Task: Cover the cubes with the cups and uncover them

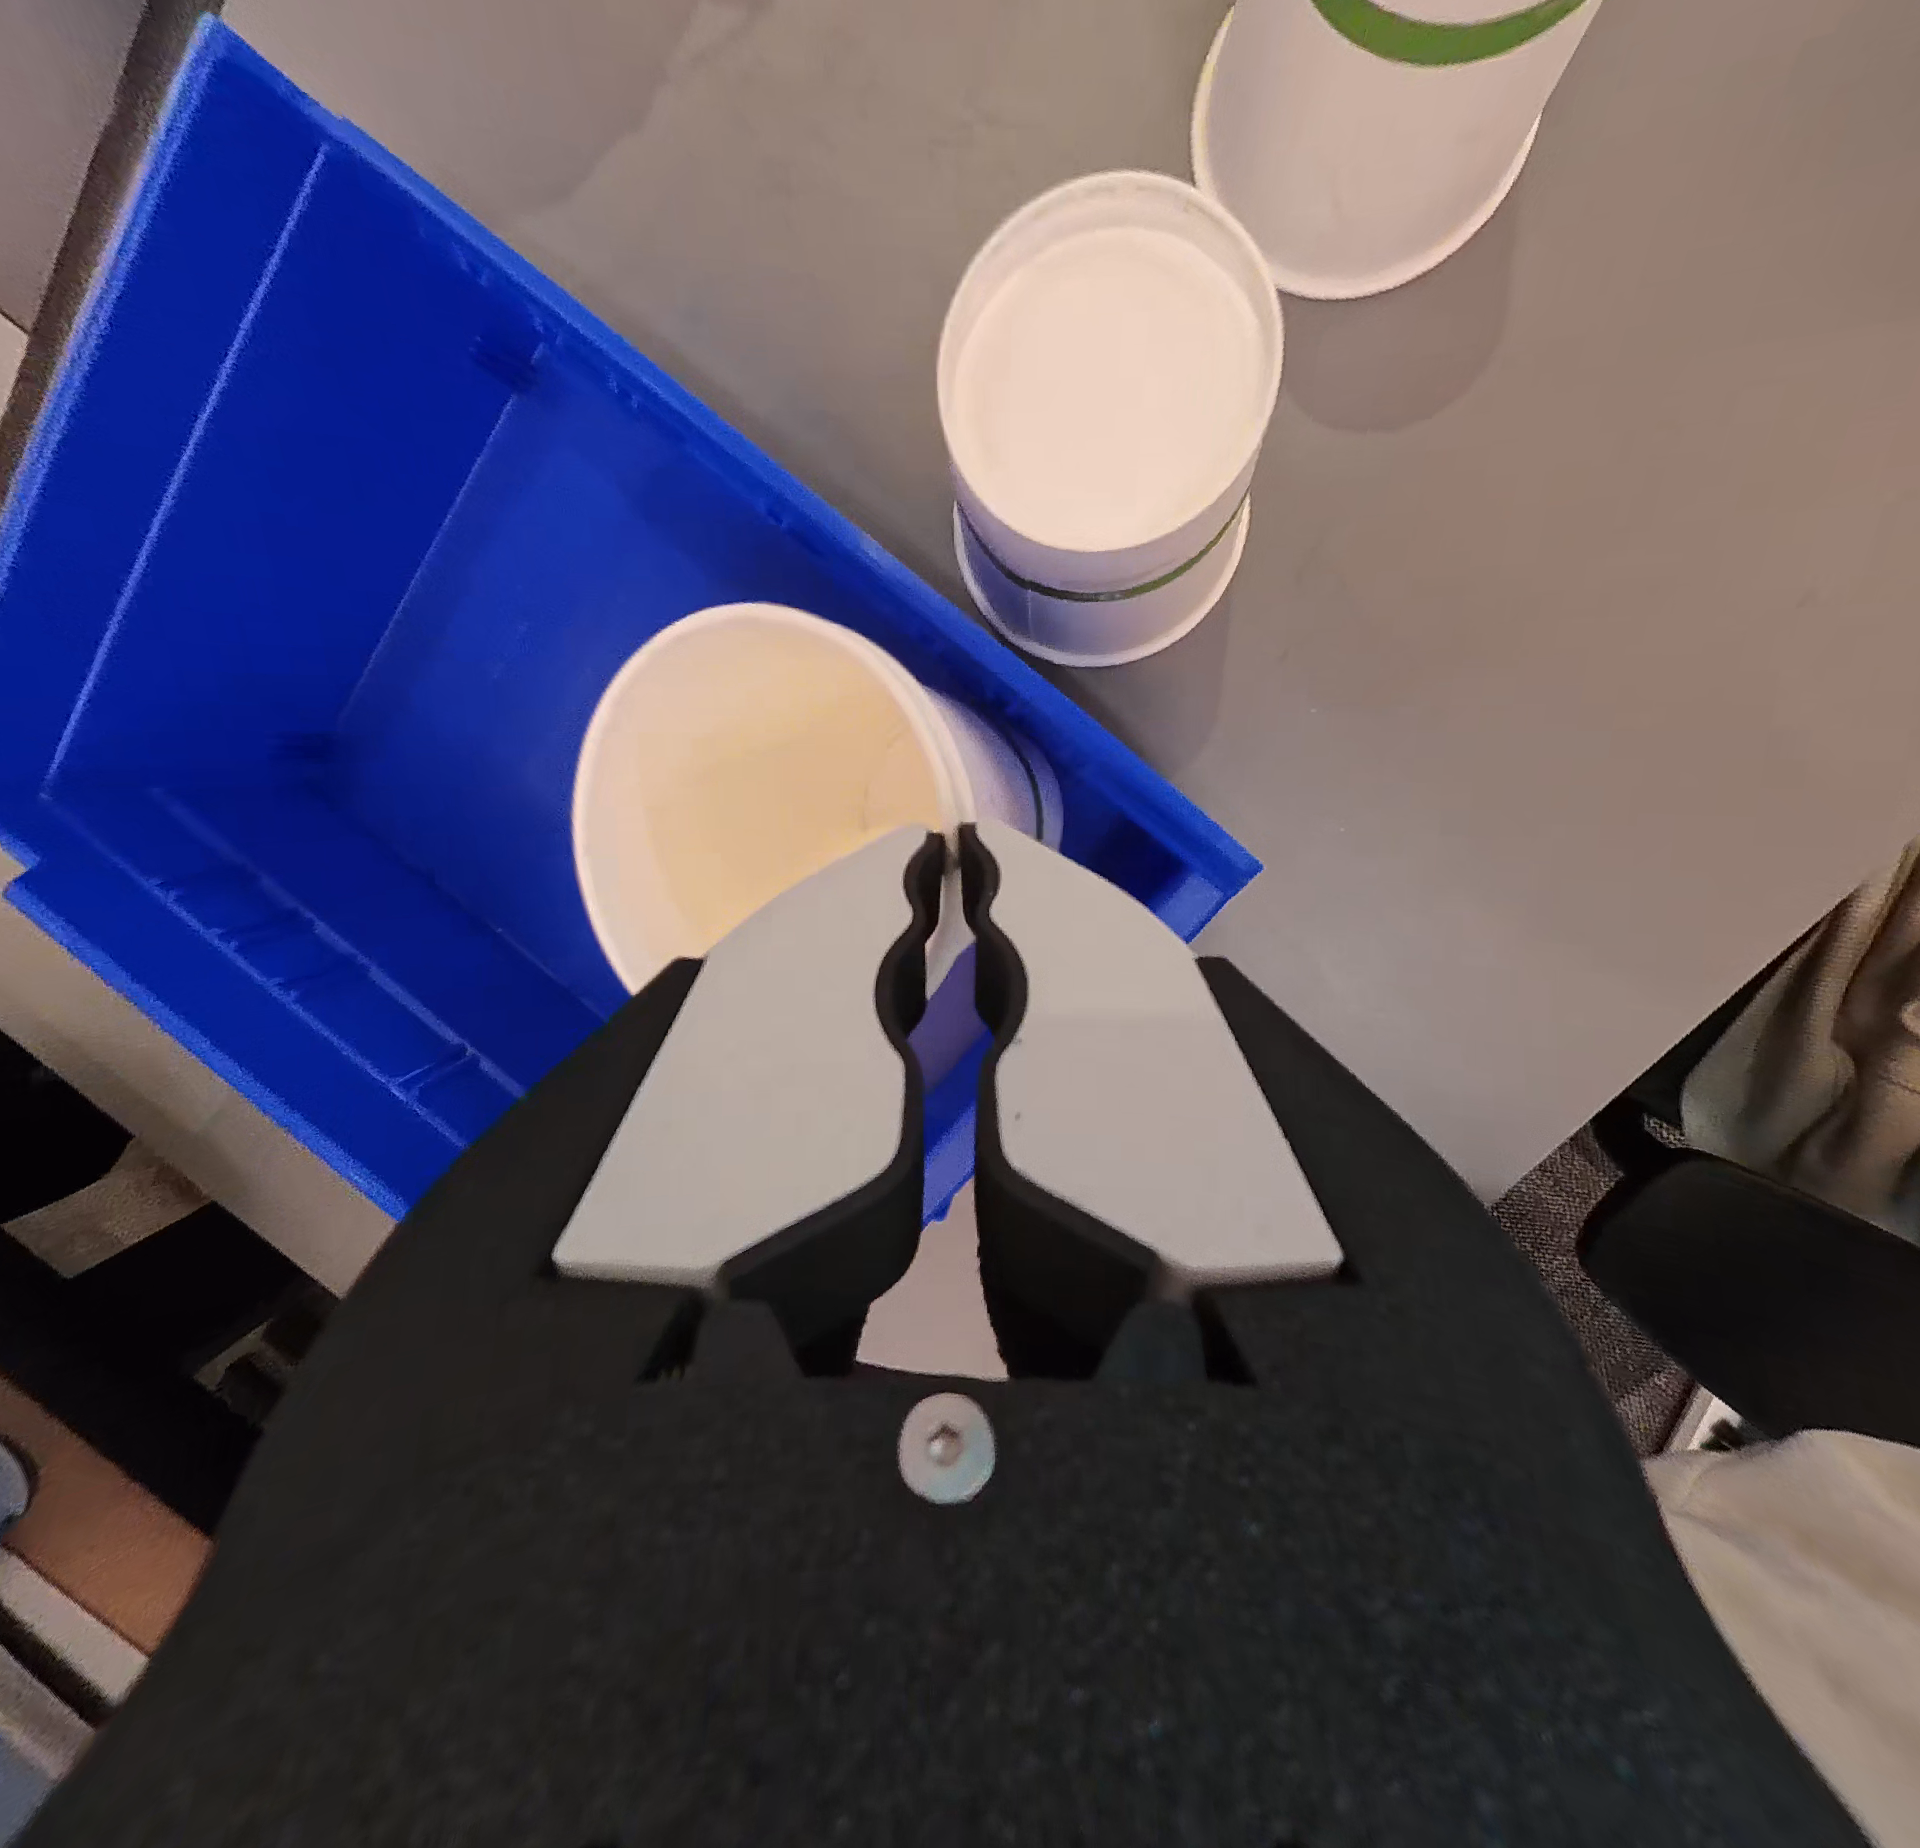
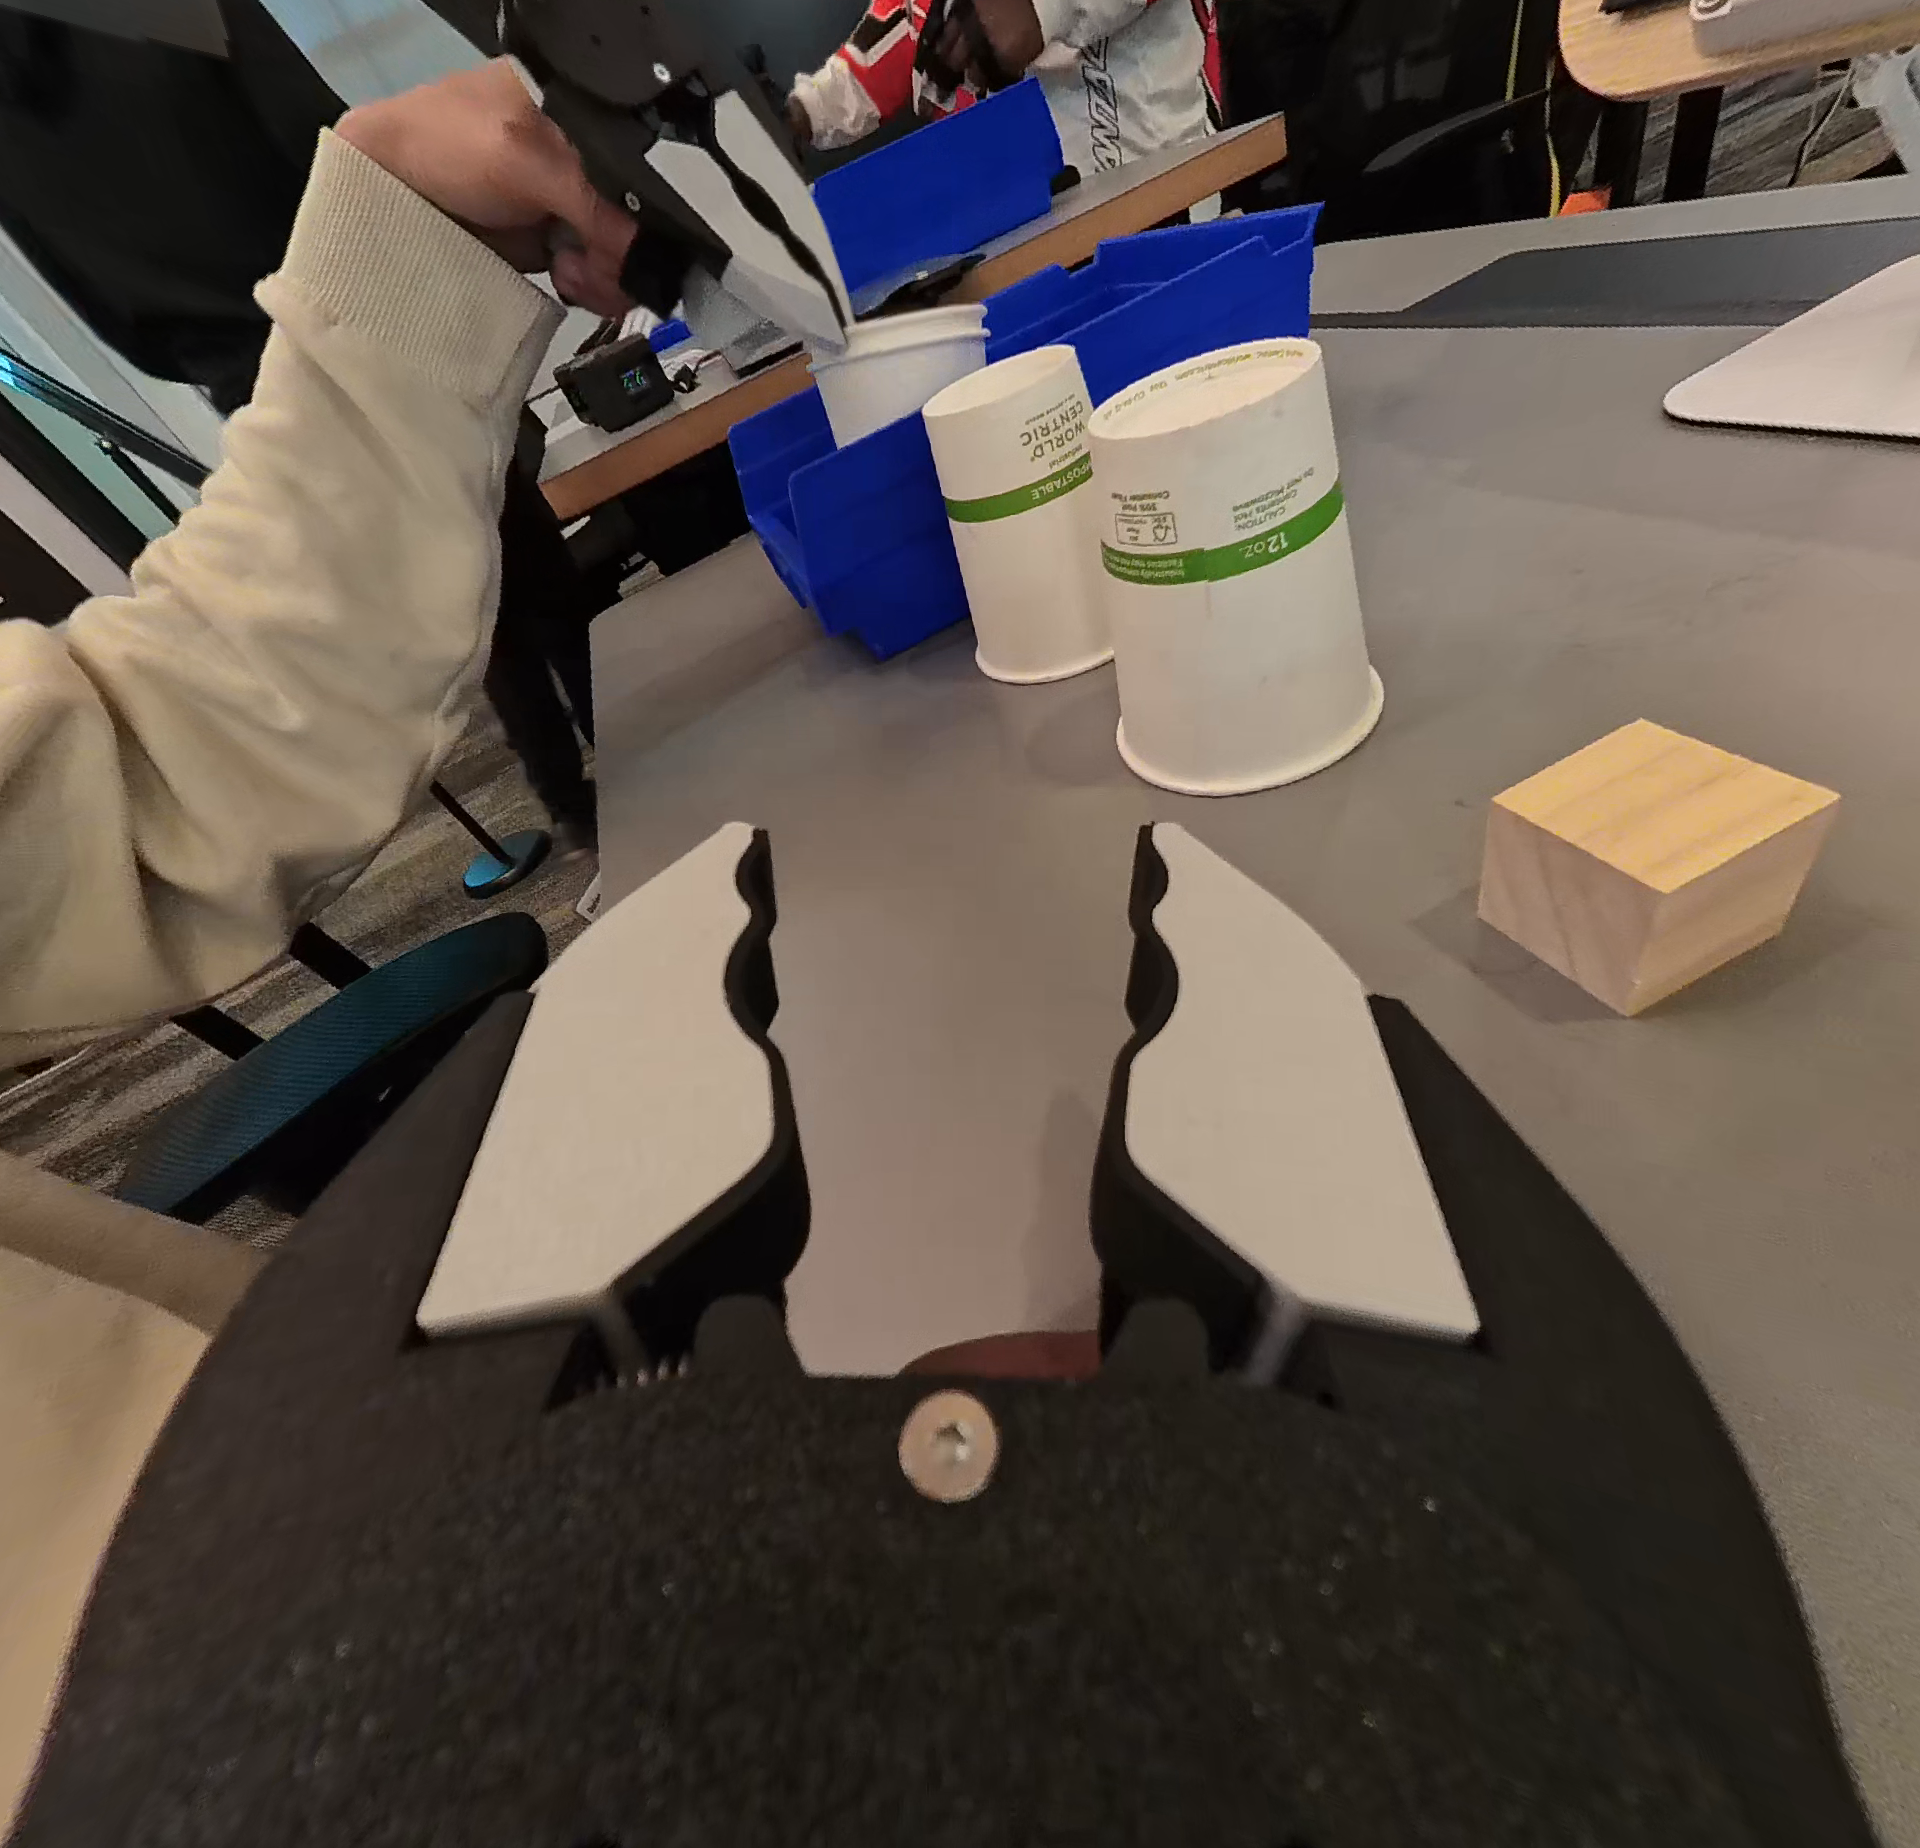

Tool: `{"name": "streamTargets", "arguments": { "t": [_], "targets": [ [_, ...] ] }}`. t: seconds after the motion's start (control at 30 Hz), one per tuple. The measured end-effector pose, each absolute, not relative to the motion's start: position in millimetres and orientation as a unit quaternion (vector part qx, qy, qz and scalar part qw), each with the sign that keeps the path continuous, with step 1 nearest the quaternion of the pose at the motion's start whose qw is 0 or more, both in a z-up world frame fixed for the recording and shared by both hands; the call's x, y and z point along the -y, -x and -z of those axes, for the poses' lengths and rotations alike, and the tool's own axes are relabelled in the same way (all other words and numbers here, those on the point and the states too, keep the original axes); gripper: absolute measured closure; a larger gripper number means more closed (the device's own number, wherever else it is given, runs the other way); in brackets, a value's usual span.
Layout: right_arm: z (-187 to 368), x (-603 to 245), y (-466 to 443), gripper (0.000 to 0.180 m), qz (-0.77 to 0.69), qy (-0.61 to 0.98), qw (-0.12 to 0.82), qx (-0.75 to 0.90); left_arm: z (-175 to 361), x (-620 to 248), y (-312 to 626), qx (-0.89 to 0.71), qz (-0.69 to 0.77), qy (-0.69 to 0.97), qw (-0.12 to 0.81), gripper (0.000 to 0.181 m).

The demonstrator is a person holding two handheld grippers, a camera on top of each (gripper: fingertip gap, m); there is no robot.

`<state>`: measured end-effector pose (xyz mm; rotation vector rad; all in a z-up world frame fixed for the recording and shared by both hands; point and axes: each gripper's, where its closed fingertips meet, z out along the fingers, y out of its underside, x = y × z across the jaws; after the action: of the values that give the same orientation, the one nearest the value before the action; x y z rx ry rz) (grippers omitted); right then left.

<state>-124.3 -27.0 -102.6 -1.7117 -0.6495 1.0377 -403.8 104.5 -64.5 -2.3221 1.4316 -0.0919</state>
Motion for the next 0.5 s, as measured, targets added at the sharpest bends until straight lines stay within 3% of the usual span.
{"name": "streamTargets", "arguments": {
  "t": [0.5],
  "targets": [
    [103.3,27.7,124.7,0.114,-0.432,0.708,0.489,0.269,10.0,-126.1,409.0,-0.505,-0.002,0.82,0.271,0.177]
  ]
}}
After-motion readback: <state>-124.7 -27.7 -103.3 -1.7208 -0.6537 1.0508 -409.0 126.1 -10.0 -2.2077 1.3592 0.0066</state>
